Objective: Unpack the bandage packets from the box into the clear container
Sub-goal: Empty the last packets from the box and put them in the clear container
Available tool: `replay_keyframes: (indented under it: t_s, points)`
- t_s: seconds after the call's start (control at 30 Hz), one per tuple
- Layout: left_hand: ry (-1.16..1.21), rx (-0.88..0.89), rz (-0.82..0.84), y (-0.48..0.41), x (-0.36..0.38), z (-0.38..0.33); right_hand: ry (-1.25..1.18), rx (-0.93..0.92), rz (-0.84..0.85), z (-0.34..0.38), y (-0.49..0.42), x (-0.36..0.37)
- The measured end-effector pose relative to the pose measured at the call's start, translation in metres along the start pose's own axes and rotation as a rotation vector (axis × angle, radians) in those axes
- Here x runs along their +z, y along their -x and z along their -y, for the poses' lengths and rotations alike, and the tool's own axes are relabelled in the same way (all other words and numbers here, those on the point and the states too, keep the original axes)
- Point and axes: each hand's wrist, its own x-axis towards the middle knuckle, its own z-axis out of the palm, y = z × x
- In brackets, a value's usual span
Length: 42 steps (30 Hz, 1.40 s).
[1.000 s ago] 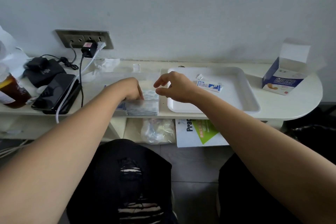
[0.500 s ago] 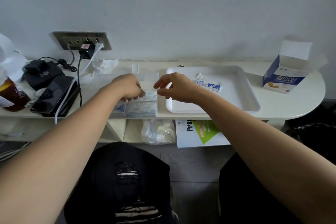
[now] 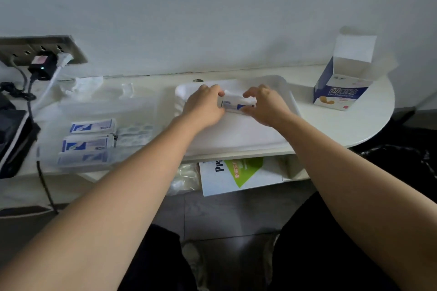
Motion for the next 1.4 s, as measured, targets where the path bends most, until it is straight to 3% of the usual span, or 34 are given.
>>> replay_keyframes:
  t_s: [0.13,0.3,0.47,0.6,0.7,1.0,1.13,1.3,1.4]
  points:
    - [-0.058,0.006,0.017,-0.013,0.018,-0.001,0.033,-0.073,-0.01,-0.008,-0.003,0.007]
    - [-0.013,-0.019,-0.051,-0.017,0.019,-0.007,-0.052,-0.057,0.037,-0.013,-0.005,0.003]
    - [0.045,-0.034,-0.006,-0.01,0.015,-0.002,-0.14,-0.073,0.054,-0.02,-0.004,-0.01]
    - [0.136,-0.087,0.05,-0.006,0.016,0.005,-0.3,-0.009,-0.062,-0.027,-0.006,-0.027]
    - [0.175,-0.064,0.06,-0.004,0.017,0.003,-0.365,0.027,0.007,-0.027,-0.003,-0.029]
    - [-0.09,0.127,-0.034,-0.004,0.025,-0.005,-0.387,0.119,0.021,-0.037,-0.001,-0.026]
    - [-0.073,0.15,-0.034,-0.005,0.025,-0.004,-0.29,0.164,-0.048,-0.045,-0.004,-0.024]
    - [-0.083,0.117,-0.059,-0.012,0.024,0.0,0.009,0.129,-0.137,-0.044,-0.002,-0.023]
    - [-0.083,0.136,-0.048,-0.022,0.02,-0.003,-0.046,0.044,-0.119,-0.034,-0.003,-0.021]
